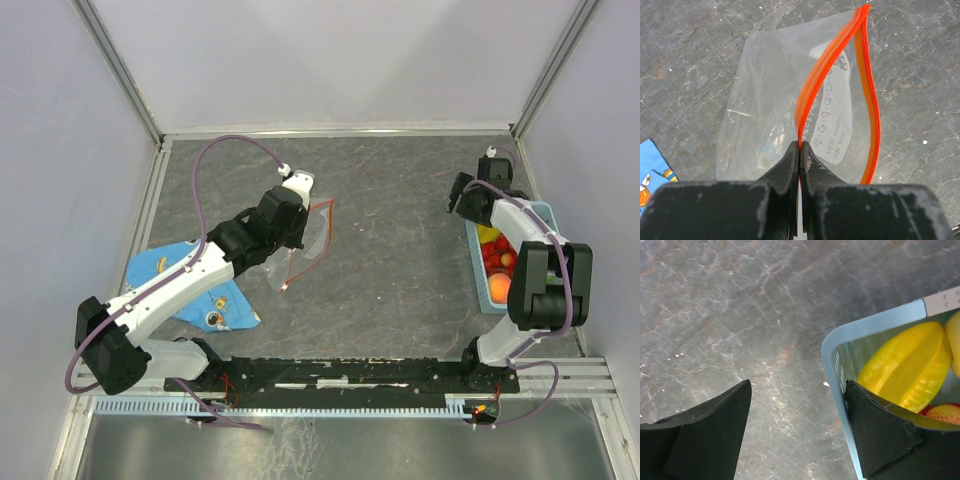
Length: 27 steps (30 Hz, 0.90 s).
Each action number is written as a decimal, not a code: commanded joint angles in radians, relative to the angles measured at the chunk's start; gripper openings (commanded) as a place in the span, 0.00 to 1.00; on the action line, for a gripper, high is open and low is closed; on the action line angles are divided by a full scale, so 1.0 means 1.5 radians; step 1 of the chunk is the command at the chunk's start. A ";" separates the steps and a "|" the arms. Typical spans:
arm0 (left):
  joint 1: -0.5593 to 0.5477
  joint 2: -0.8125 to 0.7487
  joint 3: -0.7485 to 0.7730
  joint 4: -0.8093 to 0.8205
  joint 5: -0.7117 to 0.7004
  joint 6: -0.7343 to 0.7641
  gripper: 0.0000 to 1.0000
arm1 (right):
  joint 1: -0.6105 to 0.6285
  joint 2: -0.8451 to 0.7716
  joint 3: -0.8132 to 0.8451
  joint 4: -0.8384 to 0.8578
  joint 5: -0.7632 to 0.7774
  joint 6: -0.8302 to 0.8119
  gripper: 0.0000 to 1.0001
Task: Place the food in the zip-top bag and seal the zipper
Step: Move the bin to the center of the board.
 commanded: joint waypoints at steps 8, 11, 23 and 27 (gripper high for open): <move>0.012 -0.002 0.007 0.020 0.013 0.006 0.03 | 0.073 0.109 0.143 0.049 -0.061 0.020 0.82; 0.016 -0.004 0.007 0.020 0.015 0.006 0.03 | 0.090 0.133 0.174 0.047 -0.067 0.027 0.81; 0.036 -0.012 0.008 0.020 0.036 0.000 0.03 | 0.125 0.132 0.230 0.002 -0.072 0.026 0.80; 0.039 -0.013 0.009 0.020 0.048 -0.003 0.03 | 0.124 0.068 0.188 -0.035 -0.040 0.006 0.82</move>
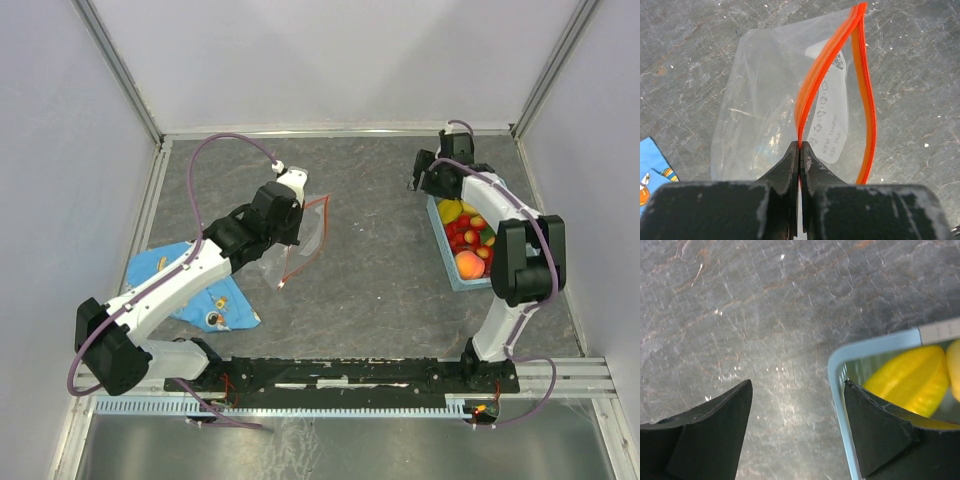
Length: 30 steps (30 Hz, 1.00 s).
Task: Place the food in the zip-top bag and seal the zipper
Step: Move the bin to the center of the board.
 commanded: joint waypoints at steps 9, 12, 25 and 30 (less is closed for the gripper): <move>0.009 -0.014 0.011 0.020 0.045 -0.007 0.03 | -0.028 -0.241 -0.153 -0.095 0.087 -0.022 0.85; 0.008 -0.013 0.011 0.021 0.050 -0.008 0.03 | -0.040 -0.296 -0.188 -0.125 0.118 -0.015 0.86; 0.009 -0.012 0.011 0.021 0.064 -0.011 0.03 | -0.089 -0.453 -0.321 -0.180 0.204 0.020 0.87; 0.009 -0.007 0.011 0.020 0.068 -0.013 0.03 | -0.104 -0.468 -0.355 -0.179 0.176 0.030 0.86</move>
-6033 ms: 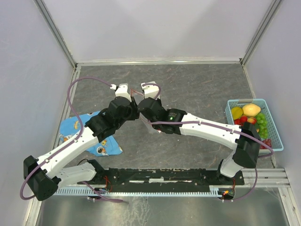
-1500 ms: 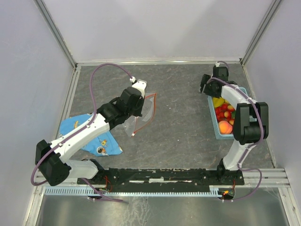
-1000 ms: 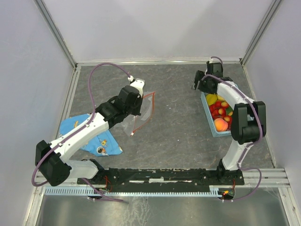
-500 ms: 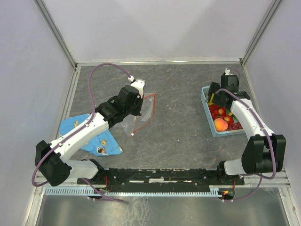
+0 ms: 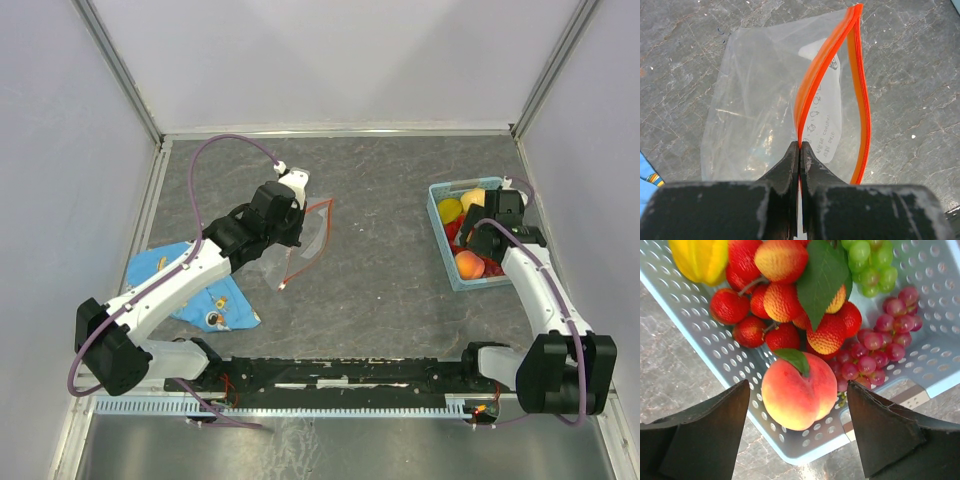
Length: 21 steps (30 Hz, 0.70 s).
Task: Place the food in the zip-top bag and seal the zipper
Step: Move the bin to the center of the board, then pick up the fake fruit from the bin.
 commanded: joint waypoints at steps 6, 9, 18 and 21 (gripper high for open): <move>0.003 -0.002 0.013 0.021 0.021 -0.013 0.03 | -0.016 -0.015 -0.056 0.021 -0.036 0.024 0.86; 0.003 0.001 0.011 0.021 0.021 -0.014 0.03 | -0.022 -0.003 -0.071 0.041 -0.049 0.029 0.87; 0.003 0.006 0.011 0.020 0.020 -0.014 0.03 | -0.037 0.042 -0.099 0.093 -0.087 0.036 0.92; 0.003 0.007 0.012 0.020 0.021 -0.014 0.03 | -0.039 0.052 -0.104 0.104 -0.105 0.038 0.94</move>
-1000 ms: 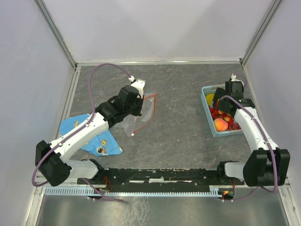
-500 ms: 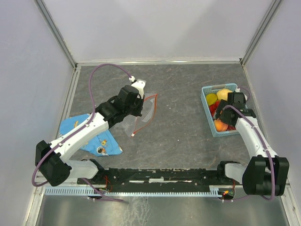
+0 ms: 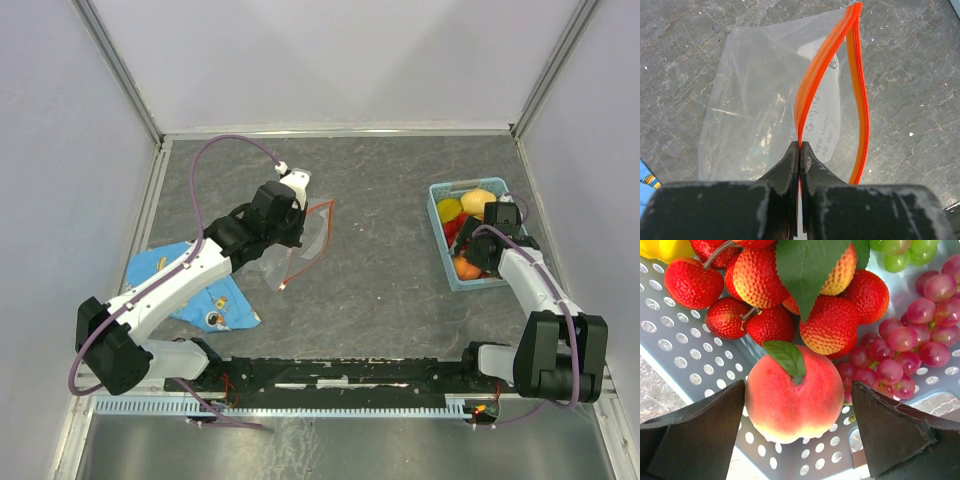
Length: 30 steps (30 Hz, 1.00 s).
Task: Place the food in the zip-top bag and seal the zipper
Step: Pick up the fake fruit from the bin.
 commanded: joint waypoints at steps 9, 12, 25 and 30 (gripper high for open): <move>0.002 0.003 0.011 0.020 0.010 -0.014 0.03 | -0.004 0.049 -0.009 0.043 -0.053 0.011 0.96; 0.002 0.005 0.011 0.020 0.013 -0.014 0.03 | -0.004 0.052 -0.007 0.043 -0.062 0.009 0.93; 0.002 0.006 0.013 0.019 0.017 -0.015 0.03 | -0.004 -0.020 0.023 -0.007 -0.064 0.007 0.71; 0.003 0.005 0.014 0.018 0.018 -0.015 0.03 | -0.005 -0.031 0.029 -0.017 -0.067 0.005 0.67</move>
